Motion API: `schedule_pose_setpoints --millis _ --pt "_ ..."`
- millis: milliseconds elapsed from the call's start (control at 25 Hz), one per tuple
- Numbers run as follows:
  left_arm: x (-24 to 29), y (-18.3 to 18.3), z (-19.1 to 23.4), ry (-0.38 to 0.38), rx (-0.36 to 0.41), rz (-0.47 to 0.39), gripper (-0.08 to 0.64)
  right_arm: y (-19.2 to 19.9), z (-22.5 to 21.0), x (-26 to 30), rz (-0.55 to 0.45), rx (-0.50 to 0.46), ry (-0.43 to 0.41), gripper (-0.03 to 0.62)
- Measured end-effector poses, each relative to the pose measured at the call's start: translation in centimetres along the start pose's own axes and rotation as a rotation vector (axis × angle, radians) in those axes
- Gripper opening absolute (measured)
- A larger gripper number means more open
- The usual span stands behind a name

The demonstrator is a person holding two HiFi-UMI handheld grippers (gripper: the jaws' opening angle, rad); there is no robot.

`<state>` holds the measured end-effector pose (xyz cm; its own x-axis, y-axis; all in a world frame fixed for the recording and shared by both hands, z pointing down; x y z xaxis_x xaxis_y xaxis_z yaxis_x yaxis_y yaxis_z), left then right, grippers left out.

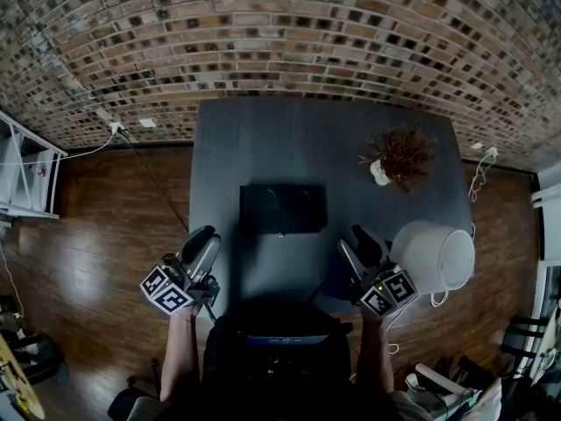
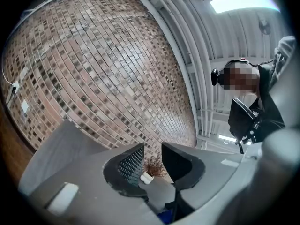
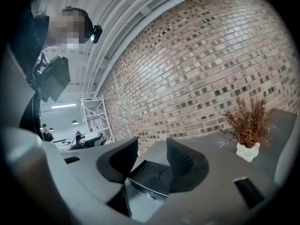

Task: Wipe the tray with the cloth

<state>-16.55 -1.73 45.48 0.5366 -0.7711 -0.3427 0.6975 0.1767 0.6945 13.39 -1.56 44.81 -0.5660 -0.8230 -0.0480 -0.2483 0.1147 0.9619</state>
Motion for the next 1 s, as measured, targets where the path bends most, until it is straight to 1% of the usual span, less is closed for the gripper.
schedule_pose_setpoints --millis 1000 --pt "0.67 0.42 -1.05 0.036 0.000 0.019 0.103 0.48 -0.05 0.08 0.032 -0.011 0.009 0.187"
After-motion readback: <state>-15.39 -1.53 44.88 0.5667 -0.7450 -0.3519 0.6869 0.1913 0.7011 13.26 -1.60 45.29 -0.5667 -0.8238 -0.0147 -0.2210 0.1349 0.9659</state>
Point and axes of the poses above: the fingertips, and each gripper's own axes: x forward along the fingers, z to its left, y out of its underside, the point moved 1 cm from there along -x, backward along the fingers, and after that the axes turned 12 degrees about -z, right-handed, at the moved point
